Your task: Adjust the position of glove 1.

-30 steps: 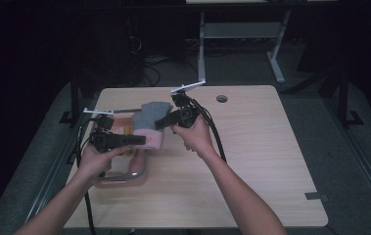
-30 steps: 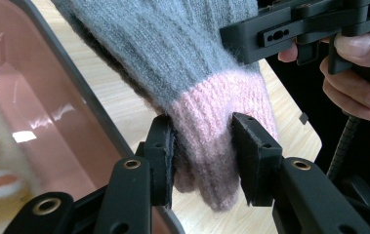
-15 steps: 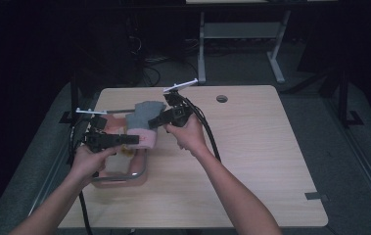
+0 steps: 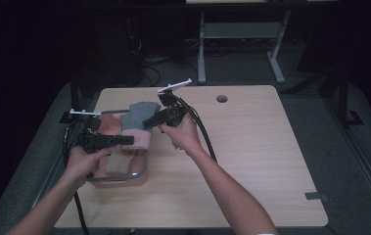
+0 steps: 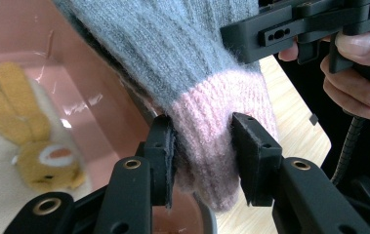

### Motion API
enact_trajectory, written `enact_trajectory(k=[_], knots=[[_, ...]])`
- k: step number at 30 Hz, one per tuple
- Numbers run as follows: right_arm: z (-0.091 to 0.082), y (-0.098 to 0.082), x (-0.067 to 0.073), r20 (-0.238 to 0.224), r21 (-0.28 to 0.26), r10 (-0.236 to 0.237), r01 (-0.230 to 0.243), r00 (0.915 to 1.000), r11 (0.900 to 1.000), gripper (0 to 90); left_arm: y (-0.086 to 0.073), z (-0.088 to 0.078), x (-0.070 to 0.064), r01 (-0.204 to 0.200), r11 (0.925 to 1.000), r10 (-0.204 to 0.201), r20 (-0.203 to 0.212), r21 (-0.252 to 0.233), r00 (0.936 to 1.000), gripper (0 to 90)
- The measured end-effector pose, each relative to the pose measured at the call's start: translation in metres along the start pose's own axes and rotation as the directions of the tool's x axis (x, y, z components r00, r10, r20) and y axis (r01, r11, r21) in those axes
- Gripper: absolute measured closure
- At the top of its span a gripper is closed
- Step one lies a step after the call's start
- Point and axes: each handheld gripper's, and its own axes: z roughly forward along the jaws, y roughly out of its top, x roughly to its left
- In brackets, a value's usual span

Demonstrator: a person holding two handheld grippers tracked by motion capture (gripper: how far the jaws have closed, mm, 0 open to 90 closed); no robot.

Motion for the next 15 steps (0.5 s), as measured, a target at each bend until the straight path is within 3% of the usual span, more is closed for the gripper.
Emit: enact_trajectory(k=[15], knots=[[0.014, 0.007, 0.007, -0.010, 0.014, -0.017, 0.018, 0.9998, 1.000, 77.7, -0.003, -0.011, 0.010, 0.020, 0.9998, -0.020, -0.011, -0.006, 0.9997, 62.1]])
